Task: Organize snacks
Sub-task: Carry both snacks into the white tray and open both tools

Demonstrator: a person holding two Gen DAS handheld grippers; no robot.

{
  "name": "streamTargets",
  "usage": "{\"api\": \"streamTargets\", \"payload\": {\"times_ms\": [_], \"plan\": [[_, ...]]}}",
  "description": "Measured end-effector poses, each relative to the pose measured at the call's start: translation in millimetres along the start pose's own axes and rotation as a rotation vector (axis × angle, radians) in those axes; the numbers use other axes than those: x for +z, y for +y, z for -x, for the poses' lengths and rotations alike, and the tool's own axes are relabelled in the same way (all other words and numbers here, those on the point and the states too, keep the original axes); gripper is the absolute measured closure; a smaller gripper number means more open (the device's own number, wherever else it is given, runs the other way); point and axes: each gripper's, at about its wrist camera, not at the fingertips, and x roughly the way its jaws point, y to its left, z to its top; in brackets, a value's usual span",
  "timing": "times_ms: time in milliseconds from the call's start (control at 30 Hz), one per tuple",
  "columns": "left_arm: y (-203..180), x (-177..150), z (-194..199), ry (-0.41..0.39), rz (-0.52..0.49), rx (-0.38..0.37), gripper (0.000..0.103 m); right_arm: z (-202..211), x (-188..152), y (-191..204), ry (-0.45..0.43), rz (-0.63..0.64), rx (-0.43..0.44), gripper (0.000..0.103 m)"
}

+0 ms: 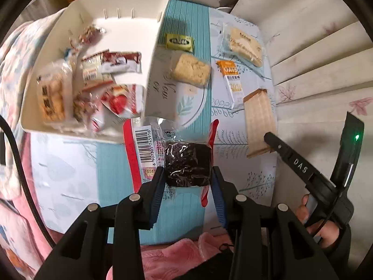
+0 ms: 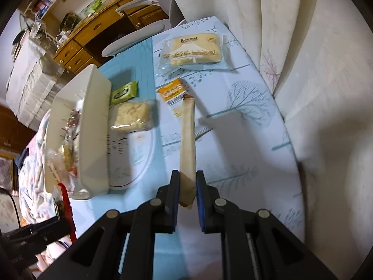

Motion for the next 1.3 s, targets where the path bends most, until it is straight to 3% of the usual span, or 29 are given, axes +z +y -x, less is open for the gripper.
{"api": "streamTargets", "payload": {"times_ms": [300,567,967,1300], "plan": [[48.0,21.8,46.9,-0.052,-0.083,0.034,0.066,25.2,-18.2,54.6,-0.033,-0.072,0.052,0.090],[90.7,41.6,59.7,-0.069,-0.141,0.069,0.065,33.8,-22.3,111.9,-0.066,-0.080,0.105,0.090],[149.8,63.6,55.9,-0.081,-0.156,0.081,0.065,-0.6,-12.5,190.9,-0.032,-0.032,0.152,0.090],[179.9,72.9,59.9,-0.139,-0.166,0.069,0.065,-32.9,-3.6,223.1,-0.026,0.002,0.202,0.086]]}}
